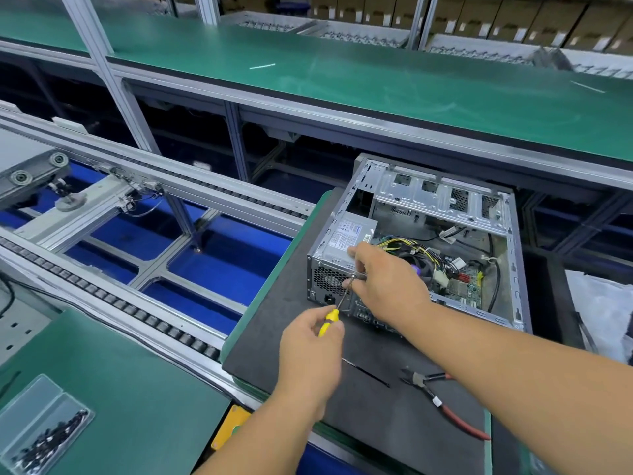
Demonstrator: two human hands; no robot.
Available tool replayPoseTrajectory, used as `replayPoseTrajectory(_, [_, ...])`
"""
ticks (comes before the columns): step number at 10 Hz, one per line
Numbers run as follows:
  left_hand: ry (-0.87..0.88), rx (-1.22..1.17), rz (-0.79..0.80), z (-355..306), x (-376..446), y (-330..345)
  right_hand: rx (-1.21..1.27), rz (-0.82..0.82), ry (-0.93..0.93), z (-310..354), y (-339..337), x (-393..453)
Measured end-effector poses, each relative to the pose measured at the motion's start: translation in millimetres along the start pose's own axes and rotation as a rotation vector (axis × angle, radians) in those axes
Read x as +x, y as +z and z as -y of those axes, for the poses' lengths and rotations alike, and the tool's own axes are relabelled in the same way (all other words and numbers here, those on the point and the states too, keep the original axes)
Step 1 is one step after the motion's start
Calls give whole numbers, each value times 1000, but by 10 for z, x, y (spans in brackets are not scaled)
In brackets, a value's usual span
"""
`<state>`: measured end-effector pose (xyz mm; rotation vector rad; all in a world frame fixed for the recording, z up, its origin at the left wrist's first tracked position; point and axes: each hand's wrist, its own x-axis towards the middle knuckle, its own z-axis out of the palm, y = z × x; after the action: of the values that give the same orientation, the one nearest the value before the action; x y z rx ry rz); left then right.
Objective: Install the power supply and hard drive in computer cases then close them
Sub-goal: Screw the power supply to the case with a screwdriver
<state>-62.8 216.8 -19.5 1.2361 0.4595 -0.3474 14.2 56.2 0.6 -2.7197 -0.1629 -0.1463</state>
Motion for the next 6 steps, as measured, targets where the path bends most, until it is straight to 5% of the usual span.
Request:
replayPoseTrajectory(1, [-619, -789, 160, -76, -31, -34, -2, 2, 1, -8, 11, 2])
replayPoseTrajectory(2, [-523, -637, 138, -97, -65, 2, 14, -7, 11, -14, 18, 2])
replayPoseTrajectory(3, [206, 605, -21, -11, -38, -31, 12, -4, 16, -21, 23, 5])
replayPoseTrajectory(4, [214, 450, 16, -30, -85, 0, 24, 9, 28, -3, 7, 5])
replayPoseTrajectory(5, [-461, -517, 182, -95, -24, -8, 35, 13, 36, 1, -9, 5])
replayPoseTrajectory(6, [-601, -761, 200, -134, -42, 7, 51, 23, 46, 9, -21, -1])
